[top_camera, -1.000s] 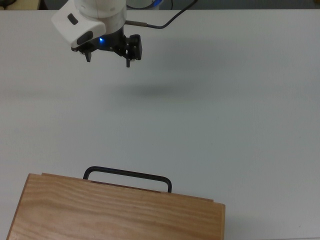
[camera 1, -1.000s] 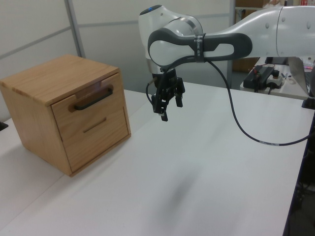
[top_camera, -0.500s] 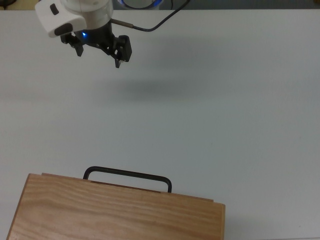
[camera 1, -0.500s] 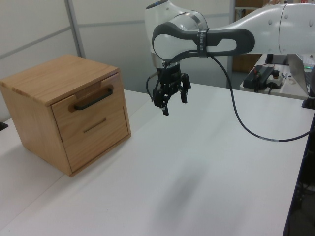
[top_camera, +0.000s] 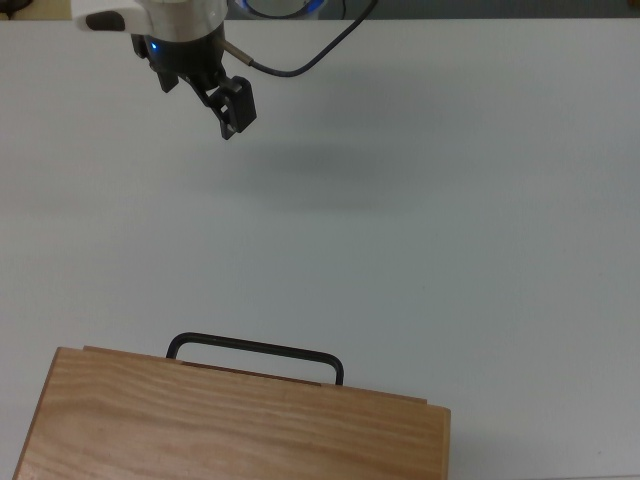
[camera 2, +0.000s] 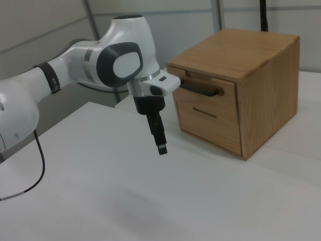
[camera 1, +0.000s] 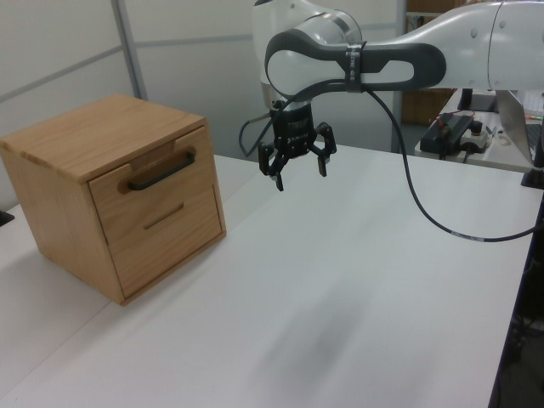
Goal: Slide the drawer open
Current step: 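Move the open gripper to the black handle of the upper drawer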
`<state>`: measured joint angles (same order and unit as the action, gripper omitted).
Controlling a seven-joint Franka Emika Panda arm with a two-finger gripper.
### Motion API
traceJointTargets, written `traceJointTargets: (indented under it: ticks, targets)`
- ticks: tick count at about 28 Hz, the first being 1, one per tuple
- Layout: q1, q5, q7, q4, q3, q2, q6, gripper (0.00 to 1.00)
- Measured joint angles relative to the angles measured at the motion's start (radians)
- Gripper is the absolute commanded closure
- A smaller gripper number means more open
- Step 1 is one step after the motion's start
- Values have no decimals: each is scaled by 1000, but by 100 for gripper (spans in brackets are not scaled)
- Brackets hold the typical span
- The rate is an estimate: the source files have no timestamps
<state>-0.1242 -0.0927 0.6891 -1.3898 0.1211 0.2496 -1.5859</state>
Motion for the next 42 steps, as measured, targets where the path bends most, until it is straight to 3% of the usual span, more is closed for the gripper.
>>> traceJointTargets:
  ticks: [17,23,42]
  targets:
    - [1,137,595,-3,5,12,-4,0]
    - [1,157,751,-5,5,33,-117,0]
    - [33,158,825,-16,9,162,-709,0]
